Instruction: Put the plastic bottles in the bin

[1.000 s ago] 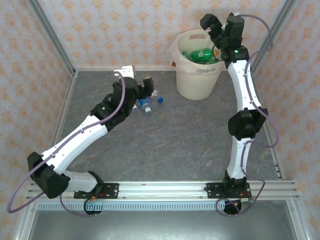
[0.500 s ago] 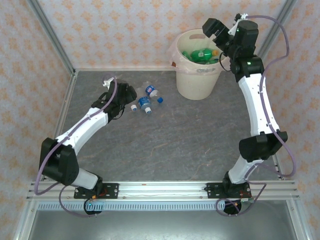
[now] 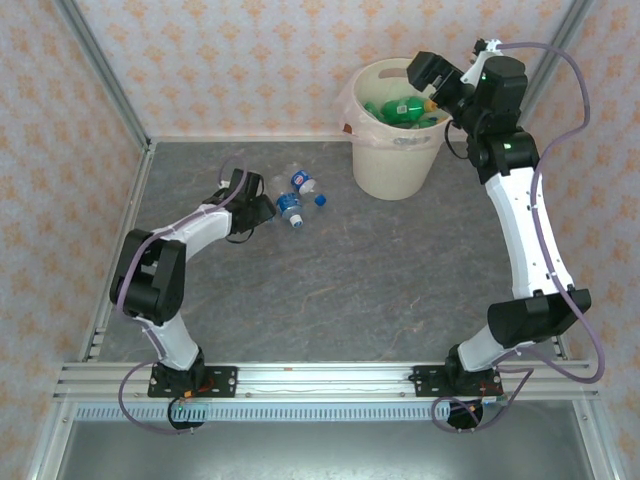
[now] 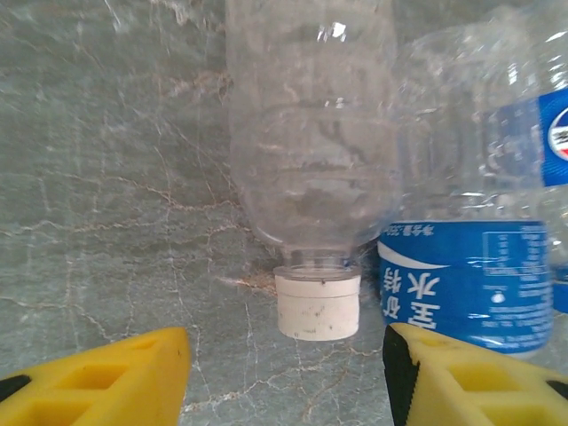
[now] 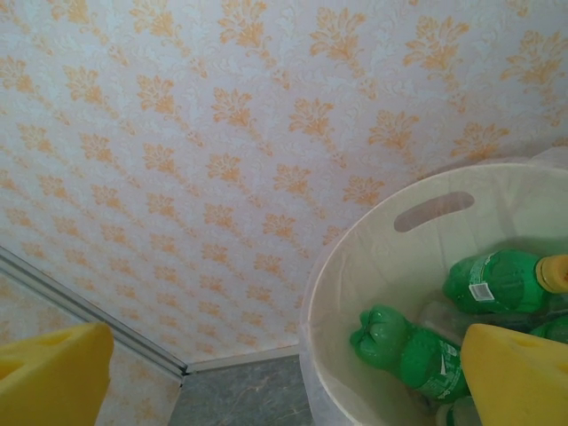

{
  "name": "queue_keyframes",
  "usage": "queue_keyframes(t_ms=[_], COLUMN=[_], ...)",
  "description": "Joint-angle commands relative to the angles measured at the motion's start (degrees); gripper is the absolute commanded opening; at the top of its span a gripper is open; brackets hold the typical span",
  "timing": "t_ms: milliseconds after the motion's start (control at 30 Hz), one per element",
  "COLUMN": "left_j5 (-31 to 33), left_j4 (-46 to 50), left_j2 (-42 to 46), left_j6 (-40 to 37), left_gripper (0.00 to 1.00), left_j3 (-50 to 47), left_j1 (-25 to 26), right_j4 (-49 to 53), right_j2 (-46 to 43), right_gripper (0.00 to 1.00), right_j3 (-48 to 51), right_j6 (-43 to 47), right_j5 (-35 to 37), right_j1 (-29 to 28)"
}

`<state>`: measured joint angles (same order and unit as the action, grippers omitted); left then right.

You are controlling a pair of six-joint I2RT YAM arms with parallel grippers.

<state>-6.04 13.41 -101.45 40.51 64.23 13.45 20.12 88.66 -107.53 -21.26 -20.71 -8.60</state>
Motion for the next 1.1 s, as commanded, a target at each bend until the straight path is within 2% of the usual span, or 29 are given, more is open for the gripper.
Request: queue_keyframes(t_ms=[0,233,767,867,1067], left_j5=[-2.5,-3.9,-4.4,-4.9,-5.3], left_j4=[-2.7,-4.1,-5.4,-5.6,-6.5], left_j2=[-1.7,-5.2,-7.5,-7.5,-7.5], left_j6=[-0.2,-0.2,-2.3,-2.2,-2.2], left_gripper=[0.6,0.57,0.55,0.51,0.36], left_j3=[1.4,1.9,3.7,3.6,2.8], left_j1=[-0.7,-1.1,-2.0,-2.2,-2.2], right_j4=[-1.9,-1.8,-1.5,-1.3,-1.0], right_j2=[-1.9,-1.6,-0.5,-0.3,0.3], right_gripper=[1.0,1.0,1.0,1.0,1.0], right_j3=[0.7,0.7,0.8,0.8,0.5], right_j6=[1.8,2.1,1.6,1.7,2.0], right_j5=[1.1,1.0,-2.3,-2.5,-4.6], right_j1=[-0.3,-0.4,-0.7,-1.0,-1.6])
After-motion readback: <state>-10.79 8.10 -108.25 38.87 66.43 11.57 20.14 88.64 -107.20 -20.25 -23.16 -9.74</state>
